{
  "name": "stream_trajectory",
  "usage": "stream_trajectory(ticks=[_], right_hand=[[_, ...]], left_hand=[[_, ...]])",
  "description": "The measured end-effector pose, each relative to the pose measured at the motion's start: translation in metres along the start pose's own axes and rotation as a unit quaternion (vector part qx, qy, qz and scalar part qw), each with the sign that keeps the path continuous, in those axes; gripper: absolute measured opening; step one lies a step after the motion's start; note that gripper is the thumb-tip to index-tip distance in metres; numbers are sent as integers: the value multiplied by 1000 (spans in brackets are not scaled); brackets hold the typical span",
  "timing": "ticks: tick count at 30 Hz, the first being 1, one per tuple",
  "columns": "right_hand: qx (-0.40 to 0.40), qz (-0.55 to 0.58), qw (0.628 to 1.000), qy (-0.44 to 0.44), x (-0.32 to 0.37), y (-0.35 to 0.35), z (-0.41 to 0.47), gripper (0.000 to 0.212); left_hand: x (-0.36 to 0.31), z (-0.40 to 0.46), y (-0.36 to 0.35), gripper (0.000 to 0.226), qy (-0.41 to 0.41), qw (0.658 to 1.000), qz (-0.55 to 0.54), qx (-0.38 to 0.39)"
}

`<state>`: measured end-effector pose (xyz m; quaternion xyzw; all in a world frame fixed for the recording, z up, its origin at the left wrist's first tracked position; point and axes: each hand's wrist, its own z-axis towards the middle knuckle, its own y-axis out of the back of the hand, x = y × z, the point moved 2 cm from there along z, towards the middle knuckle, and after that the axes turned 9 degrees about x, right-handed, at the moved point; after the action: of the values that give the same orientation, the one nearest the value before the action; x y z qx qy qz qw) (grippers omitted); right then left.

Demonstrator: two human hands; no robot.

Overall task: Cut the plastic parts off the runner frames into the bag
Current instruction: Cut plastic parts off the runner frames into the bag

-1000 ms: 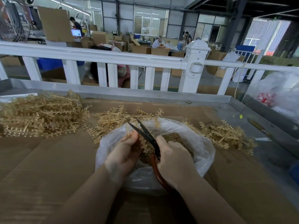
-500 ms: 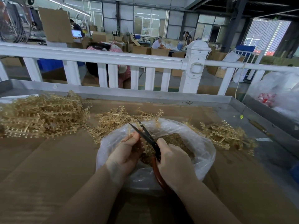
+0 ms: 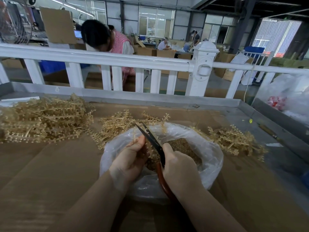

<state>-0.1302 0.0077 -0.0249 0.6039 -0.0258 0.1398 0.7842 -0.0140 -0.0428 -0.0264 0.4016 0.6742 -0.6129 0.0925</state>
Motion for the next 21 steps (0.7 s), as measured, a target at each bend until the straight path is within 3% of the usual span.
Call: stream_trajectory(ticks=[11, 15, 21], right_hand=[[-9, -4, 1000, -3, 4, 0, 0, 20], [-13, -21, 1000, -12, 6, 5, -2, 10], [-36, 2, 999, -16, 6, 9, -5, 9]], left_hand=[[1, -2, -1, 41, 30, 999, 11, 1], [2, -2, 0, 41, 28, 1000, 9, -10], [4, -1, 2, 35, 19, 998, 48, 30]])
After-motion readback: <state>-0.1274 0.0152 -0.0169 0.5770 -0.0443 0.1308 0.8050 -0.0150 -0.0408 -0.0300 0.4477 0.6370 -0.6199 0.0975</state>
